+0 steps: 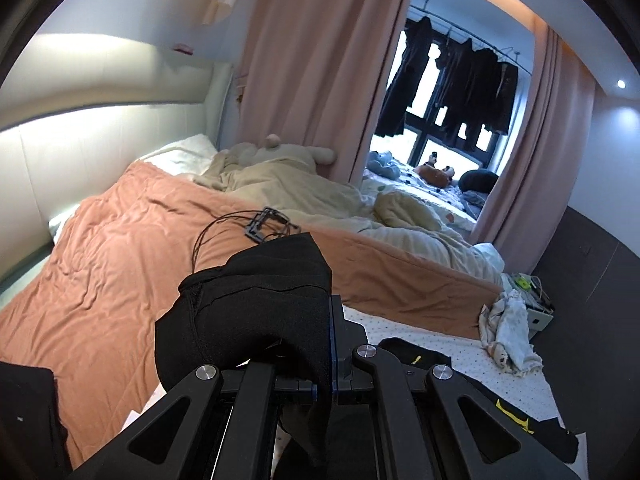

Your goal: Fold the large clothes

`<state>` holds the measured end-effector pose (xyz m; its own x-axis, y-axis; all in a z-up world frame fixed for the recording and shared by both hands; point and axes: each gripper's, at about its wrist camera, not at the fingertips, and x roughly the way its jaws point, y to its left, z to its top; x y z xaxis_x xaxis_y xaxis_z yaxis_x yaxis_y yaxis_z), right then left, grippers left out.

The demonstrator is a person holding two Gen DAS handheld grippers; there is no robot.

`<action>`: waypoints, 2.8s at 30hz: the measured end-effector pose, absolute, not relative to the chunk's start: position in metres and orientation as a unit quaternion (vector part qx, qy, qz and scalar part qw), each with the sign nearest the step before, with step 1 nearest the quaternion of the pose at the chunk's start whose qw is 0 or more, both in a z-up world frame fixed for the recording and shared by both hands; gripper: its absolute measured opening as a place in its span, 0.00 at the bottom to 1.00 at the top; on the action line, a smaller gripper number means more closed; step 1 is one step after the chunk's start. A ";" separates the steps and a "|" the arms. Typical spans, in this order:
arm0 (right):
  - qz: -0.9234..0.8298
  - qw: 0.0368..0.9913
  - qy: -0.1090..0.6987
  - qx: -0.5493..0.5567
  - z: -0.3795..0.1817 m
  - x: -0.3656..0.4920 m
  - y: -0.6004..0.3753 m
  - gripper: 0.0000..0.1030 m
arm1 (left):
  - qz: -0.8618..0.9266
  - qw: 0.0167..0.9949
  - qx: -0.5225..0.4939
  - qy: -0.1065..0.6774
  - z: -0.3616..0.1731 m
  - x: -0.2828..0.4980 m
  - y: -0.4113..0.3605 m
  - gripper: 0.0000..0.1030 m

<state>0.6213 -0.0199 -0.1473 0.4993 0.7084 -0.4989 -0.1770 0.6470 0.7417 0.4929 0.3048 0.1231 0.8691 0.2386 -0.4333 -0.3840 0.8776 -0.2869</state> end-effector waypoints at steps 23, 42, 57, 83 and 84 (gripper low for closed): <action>0.103 0.855 0.393 0.323 -0.166 0.625 -0.187 0.84 | 0.028 0.952 -0.115 0.283 0.068 0.643 0.113 0.03; -0.012 0.787 0.423 0.450 -0.222 0.634 -0.279 0.84 | -0.102 0.819 -0.220 0.519 -0.129 0.714 0.030 0.78; 0.054 0.842 0.414 0.342 -0.187 0.644 -0.212 0.84 | -0.030 0.882 -0.237 0.406 -0.120 0.599 0.122 0.81; 0.087 0.894 0.434 -0.067 -0.191 0.649 0.004 0.84 | 0.084 0.881 -0.311 0.348 -0.141 0.521 0.284 0.58; 0.083 0.891 0.435 -0.099 -0.193 0.653 0.012 0.84 | 0.087 0.880 -0.316 0.344 -0.140 0.518 0.288 0.58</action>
<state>0.6534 0.0117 -0.1934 0.6076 0.0612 -0.7919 -0.2339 0.9666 -0.1048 0.5181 0.2876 -0.1400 0.7483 -0.0647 -0.6602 -0.3697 0.7856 -0.4961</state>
